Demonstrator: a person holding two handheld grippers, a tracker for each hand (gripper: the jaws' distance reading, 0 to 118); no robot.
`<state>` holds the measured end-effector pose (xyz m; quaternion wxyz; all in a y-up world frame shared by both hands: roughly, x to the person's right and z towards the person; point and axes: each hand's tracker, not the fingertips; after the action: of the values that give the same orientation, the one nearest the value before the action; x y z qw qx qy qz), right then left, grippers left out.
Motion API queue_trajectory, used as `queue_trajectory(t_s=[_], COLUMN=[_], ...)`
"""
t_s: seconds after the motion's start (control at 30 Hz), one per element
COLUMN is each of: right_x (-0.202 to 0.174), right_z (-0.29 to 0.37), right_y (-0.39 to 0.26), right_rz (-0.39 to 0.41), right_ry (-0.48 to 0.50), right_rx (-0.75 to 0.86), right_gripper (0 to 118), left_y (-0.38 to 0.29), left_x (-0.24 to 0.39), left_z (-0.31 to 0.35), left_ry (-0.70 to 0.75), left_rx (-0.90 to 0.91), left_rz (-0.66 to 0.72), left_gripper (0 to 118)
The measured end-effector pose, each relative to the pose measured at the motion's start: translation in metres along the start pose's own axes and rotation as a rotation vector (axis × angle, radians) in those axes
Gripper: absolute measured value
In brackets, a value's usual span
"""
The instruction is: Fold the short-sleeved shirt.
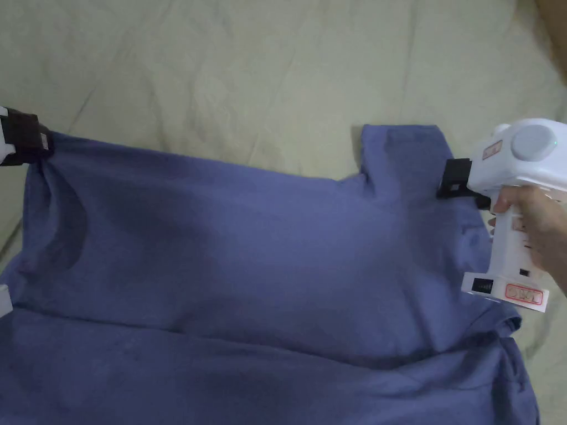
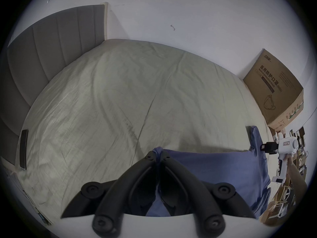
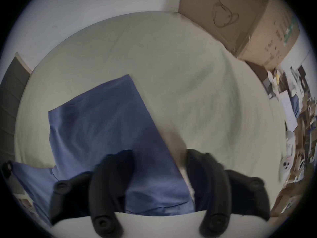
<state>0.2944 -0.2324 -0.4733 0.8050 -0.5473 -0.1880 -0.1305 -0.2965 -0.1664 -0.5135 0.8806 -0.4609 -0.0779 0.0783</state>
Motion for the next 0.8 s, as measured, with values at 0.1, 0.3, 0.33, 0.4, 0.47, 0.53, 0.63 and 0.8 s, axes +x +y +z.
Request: queue_trajectory(t_s=[0.1, 0.3, 0.33, 0.4, 0.47, 0.53, 0.63, 0.8], right_x=[0.002, 0.007, 0.008, 0.012, 0.017, 0.025, 0.041, 0.075], right_z=[0.011, 0.067, 0.081, 0.115, 0.149, 0.178, 0.213, 0.233], right_y=[-0.004, -0.007, -0.009, -0.016, -0.028, -0.044, -0.076, -0.142], right_rz=[-0.021, -0.01, -0.002, 0.025, 0.054, 0.088, 0.097, 0.009], right_ry=[0.028, 0.116, 0.127, 0.158, 0.184, 0.196, 0.203, 0.258], right_rx=[0.03, 0.113, 0.136, 0.191, 0.239, 0.277, 0.315, 0.332], right_gripper=[29, 0, 0, 0, 0, 0, 0, 0], left_y=[-0.001, -0.003, -0.004, -0.008, -0.013, -0.021, -0.038, -0.082], left_x=[0.002, 0.008, 0.007, 0.004, 0.0, -0.004, -0.015, -0.03], left_z=[-0.005, 0.011, 0.016, 0.034, 0.052, 0.07, 0.096, 0.125], left_ry=[0.006, 0.003, -0.002, -0.021, -0.028, -0.033, -0.046, -0.065], left_rx=[-0.011, -0.006, -0.002, 0.019, 0.038, 0.053, 0.067, 0.064], left_rz=[-0.005, -0.004, 0.0, 0.014, 0.008, -0.004, -0.015, 0.008], left_gripper=[1, 1, 1, 1, 1, 1, 1, 1])
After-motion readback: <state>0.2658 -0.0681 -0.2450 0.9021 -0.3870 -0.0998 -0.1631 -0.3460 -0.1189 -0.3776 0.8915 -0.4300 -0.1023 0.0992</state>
